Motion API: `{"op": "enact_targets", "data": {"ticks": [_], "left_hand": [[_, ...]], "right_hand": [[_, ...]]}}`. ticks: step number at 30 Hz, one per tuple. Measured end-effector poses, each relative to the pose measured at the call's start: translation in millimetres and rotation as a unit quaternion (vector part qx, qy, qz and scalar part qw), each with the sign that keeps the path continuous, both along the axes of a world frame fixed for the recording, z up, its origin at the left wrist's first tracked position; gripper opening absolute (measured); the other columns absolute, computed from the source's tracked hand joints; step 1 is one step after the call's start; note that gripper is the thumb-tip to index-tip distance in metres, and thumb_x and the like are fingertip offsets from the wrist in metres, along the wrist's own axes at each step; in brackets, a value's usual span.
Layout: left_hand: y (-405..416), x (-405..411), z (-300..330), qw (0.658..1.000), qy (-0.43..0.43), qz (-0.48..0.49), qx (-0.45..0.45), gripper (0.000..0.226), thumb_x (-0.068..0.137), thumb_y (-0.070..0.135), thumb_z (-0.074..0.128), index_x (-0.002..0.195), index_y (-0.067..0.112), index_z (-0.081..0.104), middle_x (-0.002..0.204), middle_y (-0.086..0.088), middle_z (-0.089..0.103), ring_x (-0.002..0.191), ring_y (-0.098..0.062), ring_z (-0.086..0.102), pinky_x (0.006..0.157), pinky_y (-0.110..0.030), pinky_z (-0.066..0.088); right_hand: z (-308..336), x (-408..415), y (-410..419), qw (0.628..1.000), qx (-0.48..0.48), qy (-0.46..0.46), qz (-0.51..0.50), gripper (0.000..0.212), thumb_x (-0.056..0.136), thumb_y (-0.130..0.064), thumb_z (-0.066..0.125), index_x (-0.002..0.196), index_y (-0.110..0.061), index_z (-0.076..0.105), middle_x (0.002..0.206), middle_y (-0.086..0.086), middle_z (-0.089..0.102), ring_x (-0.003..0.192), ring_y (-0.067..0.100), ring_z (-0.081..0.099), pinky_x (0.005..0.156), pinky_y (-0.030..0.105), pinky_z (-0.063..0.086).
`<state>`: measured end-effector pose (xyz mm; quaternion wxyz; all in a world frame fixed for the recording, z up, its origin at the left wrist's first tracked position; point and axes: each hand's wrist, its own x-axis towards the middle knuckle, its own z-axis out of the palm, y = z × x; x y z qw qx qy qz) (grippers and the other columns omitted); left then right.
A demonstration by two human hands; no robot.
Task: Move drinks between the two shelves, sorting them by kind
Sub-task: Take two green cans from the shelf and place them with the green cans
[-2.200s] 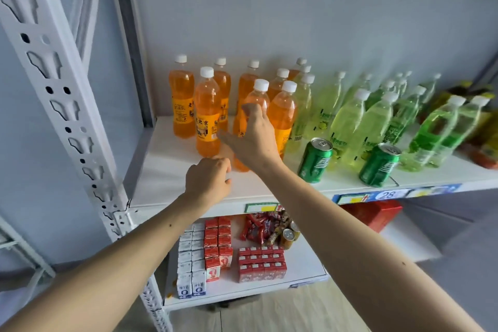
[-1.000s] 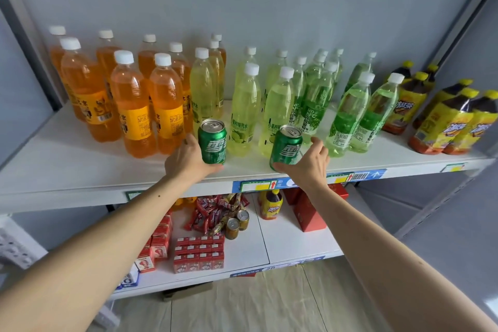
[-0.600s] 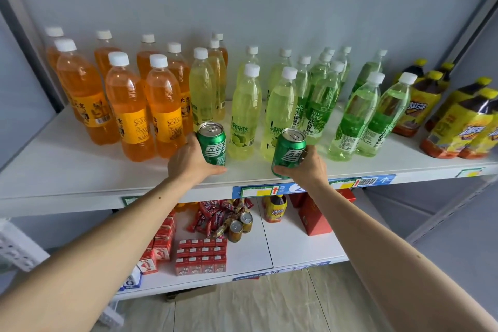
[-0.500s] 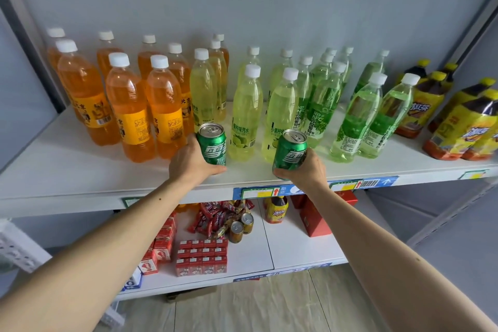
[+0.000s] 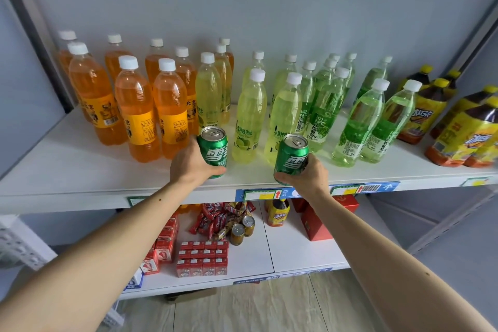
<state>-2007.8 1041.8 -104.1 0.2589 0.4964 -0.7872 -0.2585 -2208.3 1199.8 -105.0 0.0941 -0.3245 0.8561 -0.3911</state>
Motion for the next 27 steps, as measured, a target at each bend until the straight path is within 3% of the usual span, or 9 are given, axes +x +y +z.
{"op": "enact_targets", "data": {"ticks": [7, 10, 13, 19, 24, 27], "left_hand": [[16.2, 28.8, 5.6, 0.999, 0.030, 0.029, -0.011, 0.091, 0.050, 0.042, 0.092, 0.122, 0.010, 0.045, 0.122, -0.010, 0.064, 0.103, -0.032, 0.064, 0.081, -0.037, 0.053], [28.0, 47.4, 9.8, 0.998, 0.040, 0.046, -0.011, 0.090, 0.052, 0.041, 0.092, 0.124, 0.009, 0.048, 0.122, -0.010, 0.065, 0.104, -0.031, 0.064, 0.081, -0.034, 0.051], [44.1, 74.8, 9.3, 0.997, 0.037, 0.074, -0.008, 0.085, 0.053, 0.042, 0.091, 0.122, 0.010, 0.054, 0.120, -0.010, 0.067, 0.103, -0.029, 0.065, 0.081, -0.032, 0.051], [70.5, 147.4, 3.8, 0.988, 0.043, 0.147, 0.002, 0.081, 0.049, 0.043, 0.091, 0.117, 0.014, 0.056, 0.114, -0.006, 0.069, 0.099, -0.026, 0.065, 0.081, -0.031, 0.052], [81.9, 223.5, 0.9, 0.972, 0.037, 0.233, 0.009, 0.079, 0.047, 0.045, 0.090, 0.114, 0.017, 0.057, 0.109, -0.004, 0.070, 0.097, -0.025, 0.066, 0.077, -0.027, 0.051], [84.6, 271.9, 0.3, 0.959, 0.035, 0.282, -0.001, 0.078, 0.044, 0.050, 0.087, 0.110, 0.020, 0.058, 0.105, -0.002, 0.072, 0.094, -0.025, 0.067, 0.079, -0.033, 0.055]], "right_hand": [[18.5, 21.0, 4.8, 0.998, -0.016, 0.016, 0.057, 0.070, 0.053, -0.038, 0.091, 0.111, -0.016, 0.059, 0.101, -0.001, 0.068, 0.086, 0.015, 0.060, 0.067, 0.022, 0.046], [31.5, 38.8, 2.8, 0.994, -0.025, 0.025, 0.099, 0.066, 0.055, -0.037, 0.090, 0.109, -0.016, 0.059, 0.095, -0.003, 0.065, 0.084, 0.014, 0.059, 0.058, 0.014, 0.041], [41.4, 64.9, -3.5, 0.987, -0.038, 0.030, 0.151, 0.068, 0.054, -0.039, 0.090, 0.110, -0.014, 0.060, 0.098, -0.002, 0.067, 0.087, 0.015, 0.062, 0.059, 0.015, 0.043], [53.8, 135.5, -26.8, 0.963, -0.049, 0.012, 0.266, 0.067, 0.057, -0.037, 0.090, 0.113, -0.016, 0.062, 0.096, -0.006, 0.066, 0.082, 0.010, 0.060, 0.053, 0.005, 0.036], [54.2, 212.9, -50.0, 0.930, -0.070, 0.014, 0.359, 0.070, 0.055, -0.034, 0.092, 0.115, -0.015, 0.062, 0.100, -0.001, 0.070, 0.083, 0.013, 0.064, 0.065, 0.017, 0.048], [57.5, 262.5, -63.7, 0.907, -0.082, 0.011, 0.413, 0.069, 0.057, -0.031, 0.092, 0.116, -0.014, 0.061, 0.101, -0.002, 0.069, 0.085, 0.014, 0.064, 0.072, 0.023, 0.051]]}}
